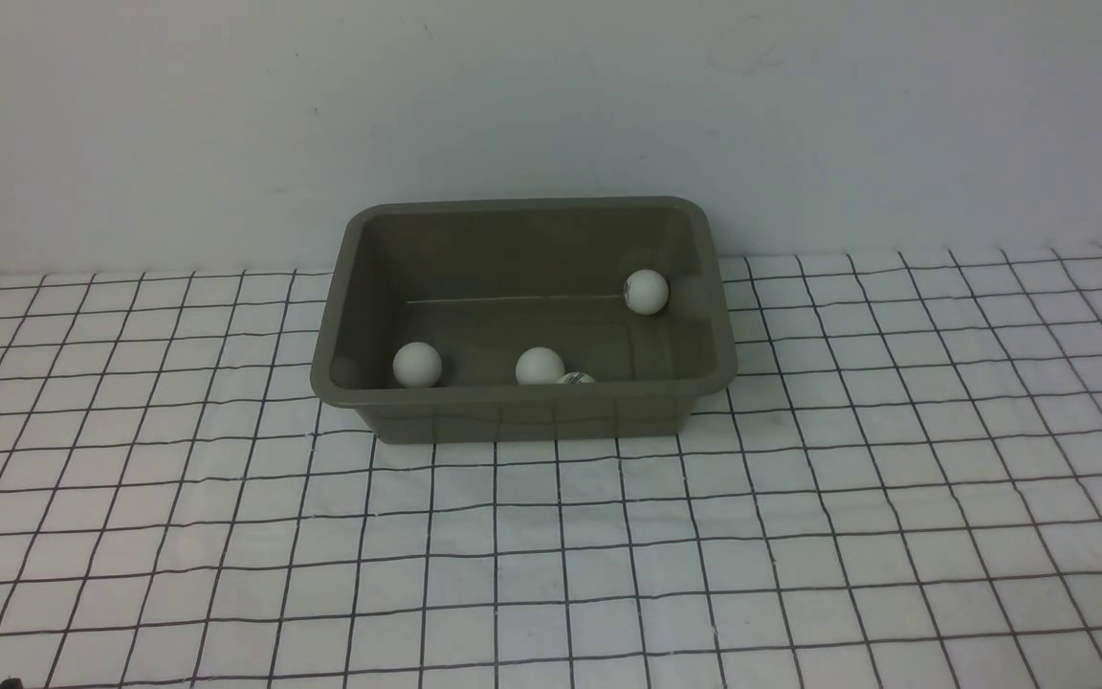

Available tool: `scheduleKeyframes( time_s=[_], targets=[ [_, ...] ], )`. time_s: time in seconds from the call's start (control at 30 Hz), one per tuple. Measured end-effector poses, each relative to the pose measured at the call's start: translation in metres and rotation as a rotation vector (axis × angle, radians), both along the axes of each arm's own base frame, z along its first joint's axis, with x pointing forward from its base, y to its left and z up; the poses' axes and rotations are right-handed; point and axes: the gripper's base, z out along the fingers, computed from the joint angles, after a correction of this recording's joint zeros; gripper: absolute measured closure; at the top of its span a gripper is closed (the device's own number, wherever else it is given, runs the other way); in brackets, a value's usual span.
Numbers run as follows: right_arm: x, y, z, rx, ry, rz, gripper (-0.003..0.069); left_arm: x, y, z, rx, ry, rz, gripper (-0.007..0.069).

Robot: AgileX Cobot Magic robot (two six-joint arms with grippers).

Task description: Put the table tennis balls into the box on the white checkered tablecloth.

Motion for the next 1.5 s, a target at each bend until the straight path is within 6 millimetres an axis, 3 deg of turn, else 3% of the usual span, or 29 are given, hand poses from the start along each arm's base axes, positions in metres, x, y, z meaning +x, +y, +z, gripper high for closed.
scheduleKeyframes(
  time_s=[1.5],
  targets=[
    [-0.0008, -0.0001, -0.0013, -0.130, 0.033, 0.032, 0.0176, 0.0000, 0.0000, 0.0000, 0.000, 0.000, 0.000, 0.0052]
  ],
)
